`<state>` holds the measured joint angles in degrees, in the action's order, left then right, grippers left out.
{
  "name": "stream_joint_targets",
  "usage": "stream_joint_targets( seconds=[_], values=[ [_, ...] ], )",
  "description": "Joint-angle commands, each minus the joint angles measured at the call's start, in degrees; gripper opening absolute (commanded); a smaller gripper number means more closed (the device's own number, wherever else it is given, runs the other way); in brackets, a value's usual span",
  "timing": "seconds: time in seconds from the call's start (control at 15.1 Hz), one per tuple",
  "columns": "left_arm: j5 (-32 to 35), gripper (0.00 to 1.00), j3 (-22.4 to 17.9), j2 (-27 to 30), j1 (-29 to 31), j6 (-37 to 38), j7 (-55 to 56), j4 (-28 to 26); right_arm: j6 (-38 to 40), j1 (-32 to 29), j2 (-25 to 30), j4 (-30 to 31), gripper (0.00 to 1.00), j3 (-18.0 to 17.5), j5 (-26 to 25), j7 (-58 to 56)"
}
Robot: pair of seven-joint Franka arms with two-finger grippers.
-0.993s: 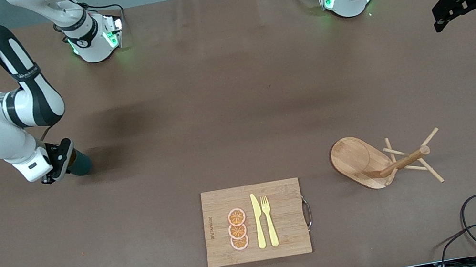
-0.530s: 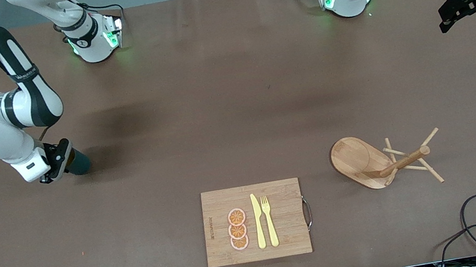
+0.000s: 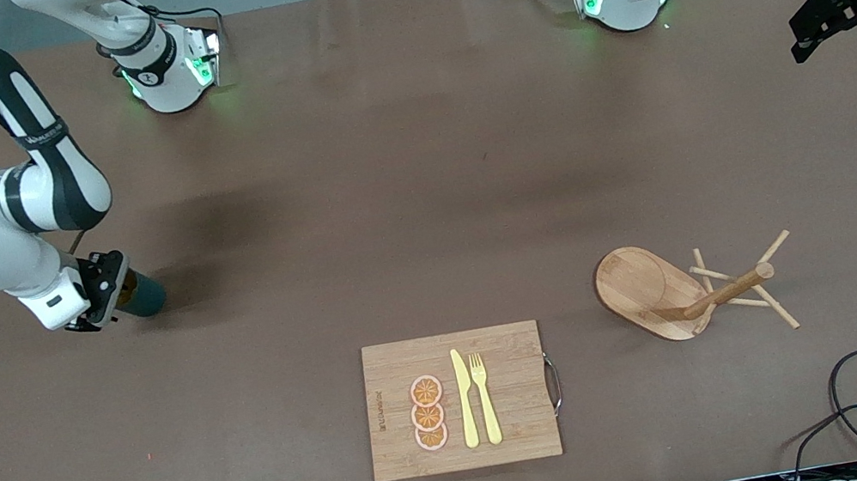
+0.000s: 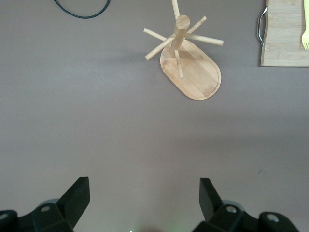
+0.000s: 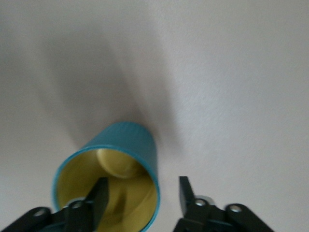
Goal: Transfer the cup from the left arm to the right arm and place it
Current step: 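Carry the cup with the right gripper away from the cutting board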
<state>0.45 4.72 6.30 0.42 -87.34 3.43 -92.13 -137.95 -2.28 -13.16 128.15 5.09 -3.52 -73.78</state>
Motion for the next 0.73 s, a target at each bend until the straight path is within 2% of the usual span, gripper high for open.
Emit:
stream_joint_targets(
  seconds=[0.0, 0.13, 0.33, 0.66],
  values=[
    [-0.5, 1.0, 0.1, 0.9, 0.3, -0.7, 0.0, -0.7, 12.6, 0.1, 2.5, -6.8, 1.0, -1.0, -0.8, 9.3],
    [-0.5, 1.0, 0.1, 1.0, 0.4, -0.6, -0.1, -0.6, 18.1, 0.3, 3.7, -10.5, 1.0, -1.0, -0.7, 18.0],
    [-0.5, 1.0, 0.1, 1.0, 0.4, -0.7, -0.1, -0.5, 20.0, 0.3, 6.4, -11.8, 1.0, -1.1, -0.1, 30.1],
    [-0.3, 1.0, 0.0, 0.8, 0.5, -0.9, -0.1, -0.4, 31.0, 0.3, 6.1, -22.1, 1.0, -1.1, -0.1, 47.5]
  ],
)
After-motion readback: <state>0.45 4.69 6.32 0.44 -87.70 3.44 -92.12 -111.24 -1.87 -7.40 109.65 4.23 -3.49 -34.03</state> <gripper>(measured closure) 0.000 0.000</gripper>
